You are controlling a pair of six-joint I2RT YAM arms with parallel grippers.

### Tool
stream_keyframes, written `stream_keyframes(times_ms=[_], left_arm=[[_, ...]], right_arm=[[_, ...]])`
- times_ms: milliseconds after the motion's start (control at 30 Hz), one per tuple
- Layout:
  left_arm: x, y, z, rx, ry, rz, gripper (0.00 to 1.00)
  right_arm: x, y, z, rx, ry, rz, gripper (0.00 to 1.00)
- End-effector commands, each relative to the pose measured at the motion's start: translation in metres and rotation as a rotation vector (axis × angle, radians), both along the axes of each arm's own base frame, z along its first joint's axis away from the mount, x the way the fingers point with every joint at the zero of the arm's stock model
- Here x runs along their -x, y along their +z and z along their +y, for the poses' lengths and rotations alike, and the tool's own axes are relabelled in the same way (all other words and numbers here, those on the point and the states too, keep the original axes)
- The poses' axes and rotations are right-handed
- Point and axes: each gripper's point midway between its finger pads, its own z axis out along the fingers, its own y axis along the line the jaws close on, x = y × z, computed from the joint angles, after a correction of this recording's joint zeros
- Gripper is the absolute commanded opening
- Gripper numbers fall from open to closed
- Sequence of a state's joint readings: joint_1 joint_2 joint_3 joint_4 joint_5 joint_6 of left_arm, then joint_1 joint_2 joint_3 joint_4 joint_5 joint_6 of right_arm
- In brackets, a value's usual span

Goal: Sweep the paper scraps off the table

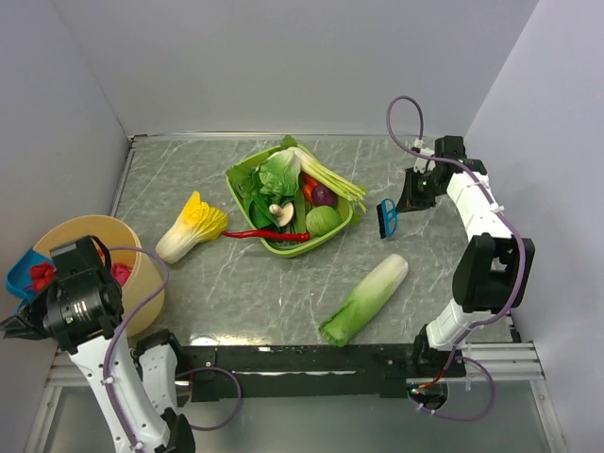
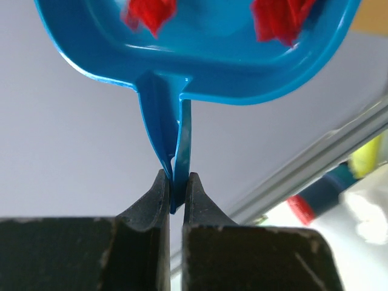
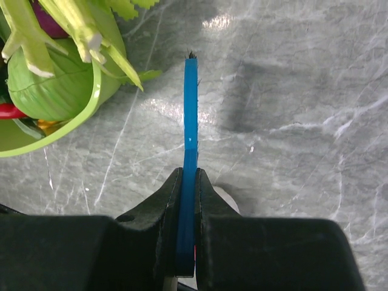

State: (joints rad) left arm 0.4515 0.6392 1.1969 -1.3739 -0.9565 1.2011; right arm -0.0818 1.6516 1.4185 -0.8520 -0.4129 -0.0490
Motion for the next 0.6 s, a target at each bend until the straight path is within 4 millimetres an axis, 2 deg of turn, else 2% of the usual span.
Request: stream_keyframes(times_ms=[0, 200, 300, 367, 500, 567], left_arm=[[-0.005, 0.027, 0.006, -0.024, -0.044, 0.125, 0.02], [-0.012, 0.041, 0.010, -0.025, -0.048, 0.137, 0.02], [-0.006, 0.035, 0.009, -0.024, -0.063, 0.237, 0.02], [-0.007, 0.043, 0.010, -0.031, -0.086, 0.267, 0.01], [-0.013, 0.050, 0.013, -0.033, -0.058, 0.225, 0.01], [-0.019, 0.058, 0.015, -0.034, -0.053, 0.147, 0.01]], right_arm=[[-0.012, 0.013, 0.004, -0.016, 0.011, -0.046, 0.00], [-0.010, 0.014, 0.004, -0.013, 0.004, -0.059, 0.00], [-0.007, 0.015, 0.006, -0.020, 0.006, -0.060, 0.00], [-0.006, 0.014, 0.005, -0.018, 0.008, -0.058, 0.00], [-0.004, 0.014, 0.003, -0.008, 0.009, -0.061, 0.00], [-0.003, 0.016, 0.002, -0.002, 0.006, -0.067, 0.00]])
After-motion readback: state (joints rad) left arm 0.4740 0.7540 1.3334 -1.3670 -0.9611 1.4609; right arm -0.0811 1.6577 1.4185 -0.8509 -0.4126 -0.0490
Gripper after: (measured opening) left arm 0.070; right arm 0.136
